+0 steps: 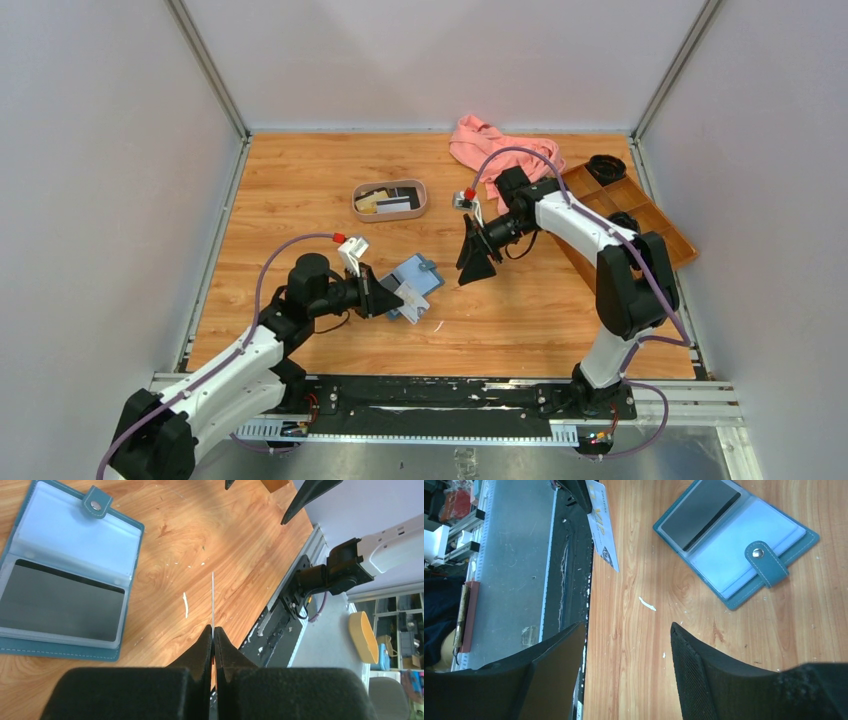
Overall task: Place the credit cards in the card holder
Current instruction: Insert the credit card into the card holder.
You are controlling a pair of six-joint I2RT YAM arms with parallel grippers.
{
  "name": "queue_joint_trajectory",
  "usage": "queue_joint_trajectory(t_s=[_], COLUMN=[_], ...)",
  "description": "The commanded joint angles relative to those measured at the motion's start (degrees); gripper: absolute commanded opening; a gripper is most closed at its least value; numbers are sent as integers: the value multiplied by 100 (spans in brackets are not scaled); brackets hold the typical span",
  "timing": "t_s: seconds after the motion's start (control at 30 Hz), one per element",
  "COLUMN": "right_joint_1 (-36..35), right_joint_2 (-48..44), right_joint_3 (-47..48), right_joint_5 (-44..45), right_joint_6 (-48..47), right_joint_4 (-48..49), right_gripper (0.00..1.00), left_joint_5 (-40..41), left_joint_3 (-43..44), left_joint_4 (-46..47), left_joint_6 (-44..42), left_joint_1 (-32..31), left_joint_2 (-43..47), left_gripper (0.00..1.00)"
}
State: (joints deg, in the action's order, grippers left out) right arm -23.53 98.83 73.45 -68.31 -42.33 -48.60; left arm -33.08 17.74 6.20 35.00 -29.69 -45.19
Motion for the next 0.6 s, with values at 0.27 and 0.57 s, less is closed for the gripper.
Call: queue_joint_trajectory(t_s=[0.27, 0.57], right_joint_1=[69, 68], right_joint_2=[9, 65], right_joint_3=[-155, -172], right_joint_5=[191, 211], right_joint_6=[398, 416], right_joint_4=[410, 439], right_gripper=[67, 67], left_joint_5=[170, 197], left_joint_3=[-226, -323], left_joint_4=[477, 594], left_joint_6=[87, 113], left_joint_1=[43, 43], left_joint_2=[-13, -80], left_gripper=[0, 0])
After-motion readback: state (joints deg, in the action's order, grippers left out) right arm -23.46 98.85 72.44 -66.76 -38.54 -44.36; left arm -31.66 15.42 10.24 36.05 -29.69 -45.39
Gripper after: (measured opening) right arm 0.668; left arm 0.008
